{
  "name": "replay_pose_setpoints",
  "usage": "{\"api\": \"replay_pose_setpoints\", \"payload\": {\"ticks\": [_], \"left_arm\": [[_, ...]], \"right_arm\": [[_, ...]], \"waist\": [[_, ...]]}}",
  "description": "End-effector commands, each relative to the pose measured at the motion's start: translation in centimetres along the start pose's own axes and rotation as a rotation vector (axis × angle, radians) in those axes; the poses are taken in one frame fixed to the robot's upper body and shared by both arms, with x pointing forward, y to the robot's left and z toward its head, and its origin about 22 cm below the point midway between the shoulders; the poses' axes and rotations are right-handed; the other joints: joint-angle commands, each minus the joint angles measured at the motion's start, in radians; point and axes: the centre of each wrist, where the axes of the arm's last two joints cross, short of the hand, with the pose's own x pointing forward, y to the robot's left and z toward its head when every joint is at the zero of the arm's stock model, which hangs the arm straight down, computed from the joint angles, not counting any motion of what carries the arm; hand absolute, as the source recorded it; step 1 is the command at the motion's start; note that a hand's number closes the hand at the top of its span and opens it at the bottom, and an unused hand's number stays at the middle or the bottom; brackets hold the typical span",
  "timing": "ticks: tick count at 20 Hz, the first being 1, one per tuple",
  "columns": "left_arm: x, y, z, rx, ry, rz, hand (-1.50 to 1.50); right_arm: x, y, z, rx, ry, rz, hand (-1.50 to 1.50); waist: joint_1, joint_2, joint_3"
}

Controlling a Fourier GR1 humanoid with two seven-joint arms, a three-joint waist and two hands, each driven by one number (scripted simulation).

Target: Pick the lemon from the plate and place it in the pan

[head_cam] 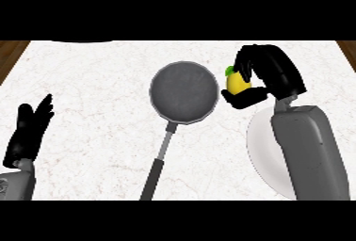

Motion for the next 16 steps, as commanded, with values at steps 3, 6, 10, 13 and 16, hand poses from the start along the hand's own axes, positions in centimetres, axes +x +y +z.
{"api": "replay_pose_setpoints", "payload": {"ticks": [3, 6, 10, 13, 16], "left_arm": [[-0.3, -0.1, -0.2, 0.004, 0.002, -0.014, 0.0], [-0.2, 0.3, 0.2, -0.021, -0.003, 0.007, 0.0], [-0.5, -0.8, -0.3, -0.005, -0.013, -0.011, 0.0], [-1.7, -0.8, 0.1, -0.033, -0.044, -0.018, 0.0], [2.1, -1.2, -1.4, -0.025, -0.05, -0.013, 0.0]], "right_arm": [[0.8, 6.3, -3.3, 0.025, 0.034, -0.079, 1.5], [-0.1, 6.9, -5.9, 0.046, 0.079, -0.07, 1.5], [-0.9, 10.6, -6.2, 0.093, 0.105, -0.079, 1.5], [1.8, 10.5, -8.3, 0.1, 0.105, -0.075, 1.5], [0.2, 12.5, -7.4, 0.135, 0.117, -0.094, 1.5]], "waist": [[0.003, 0.002, 0.0], [0.022, 0.007, 0.001], [0.025, 0.011, 0.001], [0.042, 0.012, 0.0], [0.058, 0.018, 0.001]]}}
